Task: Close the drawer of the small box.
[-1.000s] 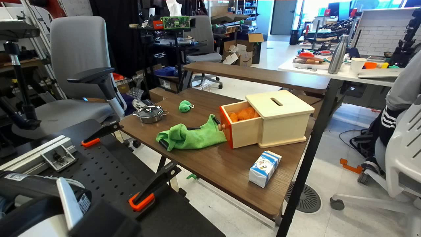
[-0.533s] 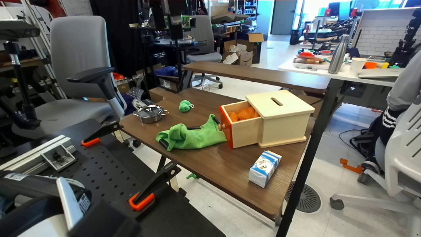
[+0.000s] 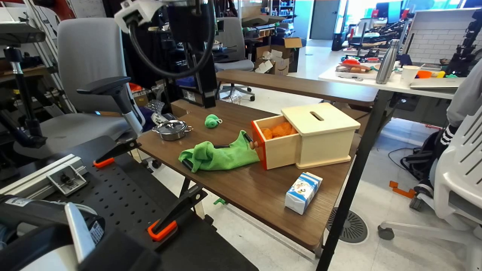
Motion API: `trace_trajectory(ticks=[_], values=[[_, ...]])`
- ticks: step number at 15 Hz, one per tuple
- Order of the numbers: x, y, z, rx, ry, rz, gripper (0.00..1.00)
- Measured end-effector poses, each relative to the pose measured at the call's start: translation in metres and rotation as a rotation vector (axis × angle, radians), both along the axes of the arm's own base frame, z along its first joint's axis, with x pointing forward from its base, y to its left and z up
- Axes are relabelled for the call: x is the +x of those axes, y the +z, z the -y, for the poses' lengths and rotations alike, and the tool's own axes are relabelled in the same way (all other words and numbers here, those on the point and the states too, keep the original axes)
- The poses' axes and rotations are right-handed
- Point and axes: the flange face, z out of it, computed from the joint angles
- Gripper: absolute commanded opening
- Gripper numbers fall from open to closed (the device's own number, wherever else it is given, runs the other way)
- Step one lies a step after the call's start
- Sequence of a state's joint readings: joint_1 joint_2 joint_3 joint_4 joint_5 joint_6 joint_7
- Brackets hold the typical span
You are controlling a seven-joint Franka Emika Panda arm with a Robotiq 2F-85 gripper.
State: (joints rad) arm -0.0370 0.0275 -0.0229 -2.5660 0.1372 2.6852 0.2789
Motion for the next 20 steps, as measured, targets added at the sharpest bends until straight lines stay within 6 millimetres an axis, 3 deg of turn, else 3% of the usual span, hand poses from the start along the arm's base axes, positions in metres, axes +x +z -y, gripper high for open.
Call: trace_trajectory(ticks=[4,7,15,20], values=[[0.0,-0.045,-0.004,-0.057,-0.037,-0.061,1.0],[0.001,-0.064,-0.004,-0.076,-0.057,-0.096,1.0],[0.009,-0.089,0.003,-0.099,-0.089,-0.134,1.0],[0.029,-0.097,0.008,-0.113,-0.101,-0.11,1.0]])
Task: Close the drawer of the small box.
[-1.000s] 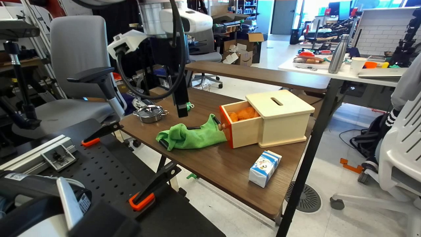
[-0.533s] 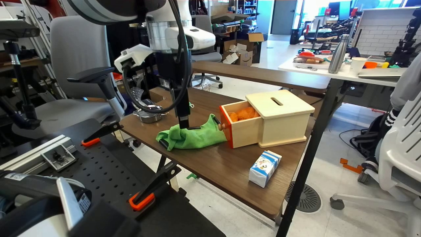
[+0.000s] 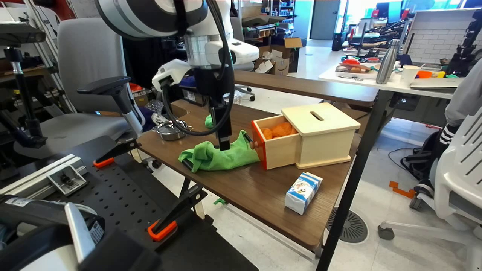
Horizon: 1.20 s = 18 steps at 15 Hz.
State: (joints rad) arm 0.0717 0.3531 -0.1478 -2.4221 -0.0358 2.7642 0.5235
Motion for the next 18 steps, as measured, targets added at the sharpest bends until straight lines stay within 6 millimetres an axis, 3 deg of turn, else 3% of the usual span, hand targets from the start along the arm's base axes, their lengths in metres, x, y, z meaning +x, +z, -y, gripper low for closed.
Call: trace_trajectory(ticks=[9,18], values=[[0.054,-0.032,0.007,-0.068,-0.018,0.111,1.0],[0.085,-0.054,0.015,-0.095,-0.062,0.133,1.0]])
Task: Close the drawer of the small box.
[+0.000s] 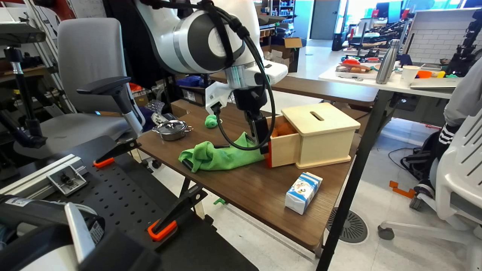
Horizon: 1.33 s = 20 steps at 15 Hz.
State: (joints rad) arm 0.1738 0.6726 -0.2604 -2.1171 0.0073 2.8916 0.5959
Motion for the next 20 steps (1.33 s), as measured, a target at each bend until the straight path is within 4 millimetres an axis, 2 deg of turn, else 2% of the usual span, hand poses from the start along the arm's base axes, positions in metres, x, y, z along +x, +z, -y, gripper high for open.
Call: trace_trajectory(ticks=[5,14,20], values=[[0.016,0.004,0.014,-0.004,-0.045,0.035,1.0],[0.037,0.006,0.052,-0.025,-0.129,0.083,1.0],[0.037,0.002,0.054,-0.024,-0.136,0.079,1.0]])
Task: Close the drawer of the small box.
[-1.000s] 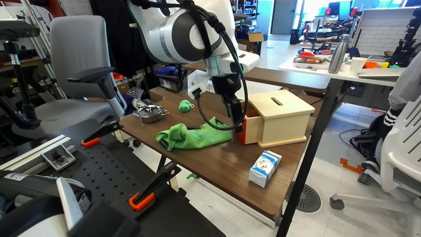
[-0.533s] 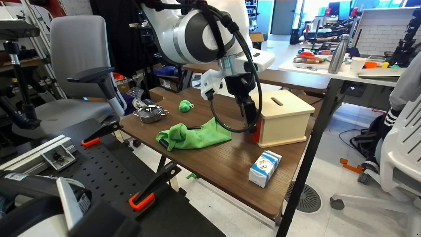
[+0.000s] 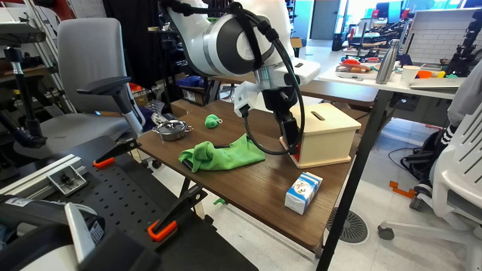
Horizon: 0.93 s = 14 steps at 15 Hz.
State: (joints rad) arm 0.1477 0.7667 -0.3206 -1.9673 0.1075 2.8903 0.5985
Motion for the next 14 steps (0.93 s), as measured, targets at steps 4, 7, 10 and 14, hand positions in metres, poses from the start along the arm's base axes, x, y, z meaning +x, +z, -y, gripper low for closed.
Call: trace_trajectory(ticks=[4,7,10,14], values=[[-0.005,0.0,-0.004,0.006,0.019,-0.01,1.0],[-0.017,0.011,-0.011,0.019,0.06,-0.024,1.0],[-0.037,0.032,-0.023,0.047,0.133,-0.035,1.0],[-0.06,0.054,-0.035,0.09,0.212,-0.048,1.0]])
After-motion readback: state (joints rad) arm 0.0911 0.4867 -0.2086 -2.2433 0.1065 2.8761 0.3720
